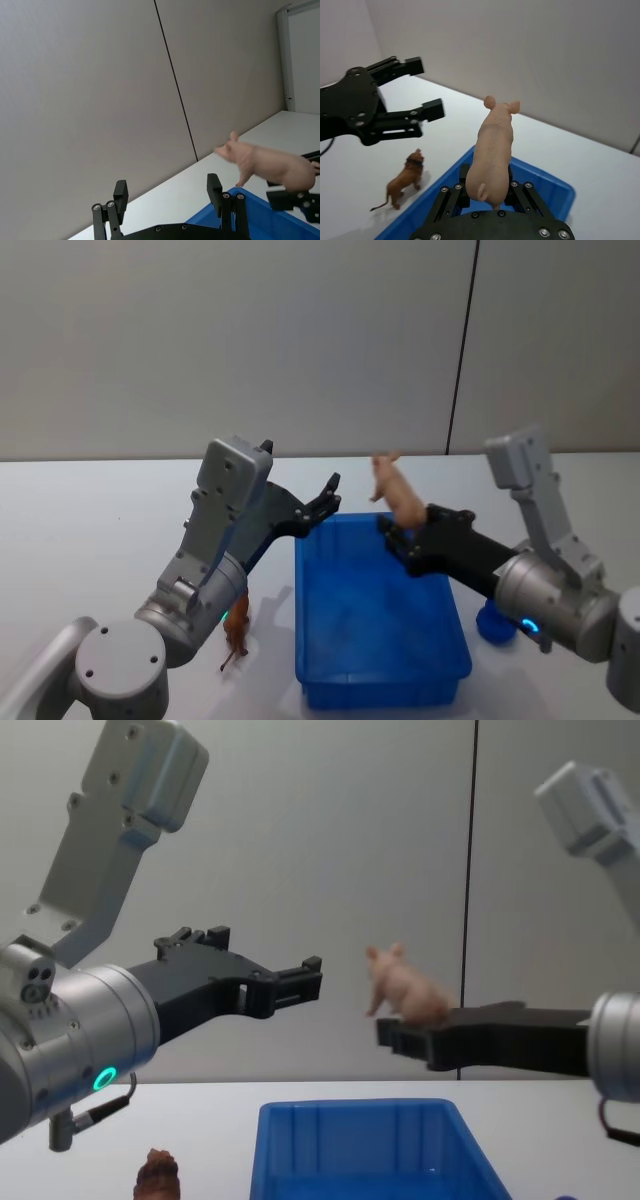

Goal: Pick up the two dolls from the table and place them into the box.

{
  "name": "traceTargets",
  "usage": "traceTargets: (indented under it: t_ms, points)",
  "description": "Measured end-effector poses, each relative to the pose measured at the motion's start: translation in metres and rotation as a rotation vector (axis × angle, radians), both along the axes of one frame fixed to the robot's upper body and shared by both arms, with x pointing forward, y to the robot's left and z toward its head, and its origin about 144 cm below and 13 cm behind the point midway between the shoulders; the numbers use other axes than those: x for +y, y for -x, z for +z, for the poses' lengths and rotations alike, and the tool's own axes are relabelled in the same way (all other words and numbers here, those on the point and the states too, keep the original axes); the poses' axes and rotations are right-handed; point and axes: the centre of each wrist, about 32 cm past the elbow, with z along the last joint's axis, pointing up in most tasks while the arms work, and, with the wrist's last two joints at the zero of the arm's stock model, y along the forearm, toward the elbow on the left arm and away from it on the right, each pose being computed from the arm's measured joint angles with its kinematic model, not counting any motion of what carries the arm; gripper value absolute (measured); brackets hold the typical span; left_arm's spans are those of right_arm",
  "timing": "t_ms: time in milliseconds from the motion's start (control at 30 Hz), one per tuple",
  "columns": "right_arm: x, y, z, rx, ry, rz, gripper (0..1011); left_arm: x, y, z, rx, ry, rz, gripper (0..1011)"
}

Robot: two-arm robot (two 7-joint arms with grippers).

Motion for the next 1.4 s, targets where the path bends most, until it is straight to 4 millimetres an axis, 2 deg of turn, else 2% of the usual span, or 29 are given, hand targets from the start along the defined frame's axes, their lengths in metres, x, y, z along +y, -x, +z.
traceTargets:
  t_ms: [200, 267, 333, 400, 867, 1133, 1400]
  points:
    - [0.009, -0.009, 0.004, 0.064, -0.011, 0.075, 363, 0.0, 0.0, 0.0, 0.0, 0.0, 0.0, 1001]
    - [0.012, -0.012, 0.006, 0.093, -0.015, 0.104, 460, 0.0, 0.0, 0.0, 0.0, 0.0, 0.0, 1001]
    - [0.015, -0.015, 0.007, 0.114, -0.017, 0.125, 496, 0.0, 0.0, 0.0, 0.0, 0.0, 0.0, 1001]
    - [0.019, -0.02, 0.008, 0.148, -0.022, 0.159, 603, 0.0, 0.0, 0.0, 0.0, 0.0, 0.0, 1001]
    - [0.03, -0.03, 0.012, 0.223, -0.035, 0.239, 992, 0.0, 0.0, 0.0, 0.0, 0.0, 0.0, 1001]
    - [0.023, -0.03, 0.012, 0.215, -0.026, 0.22, 1001, 0.0, 0.0, 0.0, 0.0, 0.0, 0.0, 1001]
    - [-0.001, -0.025, 0.011, 0.163, -0.004, 0.135, 1001, 0.0, 0.0, 0.0, 0.0, 0.0, 0.0, 1001]
